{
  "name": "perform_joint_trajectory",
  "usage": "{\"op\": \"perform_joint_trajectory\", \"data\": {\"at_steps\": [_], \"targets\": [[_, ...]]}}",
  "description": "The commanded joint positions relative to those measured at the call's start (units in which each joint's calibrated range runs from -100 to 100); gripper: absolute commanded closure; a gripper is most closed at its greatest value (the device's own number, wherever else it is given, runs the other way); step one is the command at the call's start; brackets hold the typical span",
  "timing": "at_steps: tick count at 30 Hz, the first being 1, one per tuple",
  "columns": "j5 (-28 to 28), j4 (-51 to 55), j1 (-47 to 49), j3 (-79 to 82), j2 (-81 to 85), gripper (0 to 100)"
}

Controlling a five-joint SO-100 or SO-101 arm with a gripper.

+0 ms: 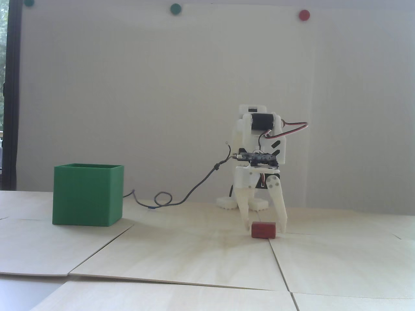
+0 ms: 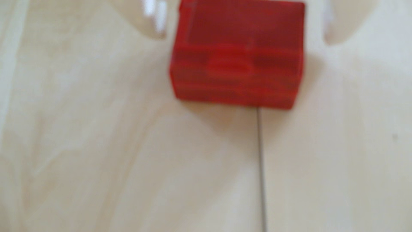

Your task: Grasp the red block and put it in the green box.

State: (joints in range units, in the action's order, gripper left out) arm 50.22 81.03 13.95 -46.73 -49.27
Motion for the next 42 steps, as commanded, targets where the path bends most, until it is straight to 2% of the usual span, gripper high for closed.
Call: {"op": "perform_joint_trajectory", "data": {"at_steps": [1, 5, 12, 28, 38, 42], "targets": [[0.12, 0.17, -0.32, -4.38, 1.62, 75], [0.22, 0.25, -0.4, -4.38, 1.62, 77], [0.07, 0.0, -0.32, -4.38, 1.54, 98], [0.12, 0.25, -1.44, -7.48, 4.54, 98], [0.07, 0.42, -7.39, -8.64, 25.7, 98], [0.28, -0.42, -11.9, -4.29, 36.13, 98]]}}
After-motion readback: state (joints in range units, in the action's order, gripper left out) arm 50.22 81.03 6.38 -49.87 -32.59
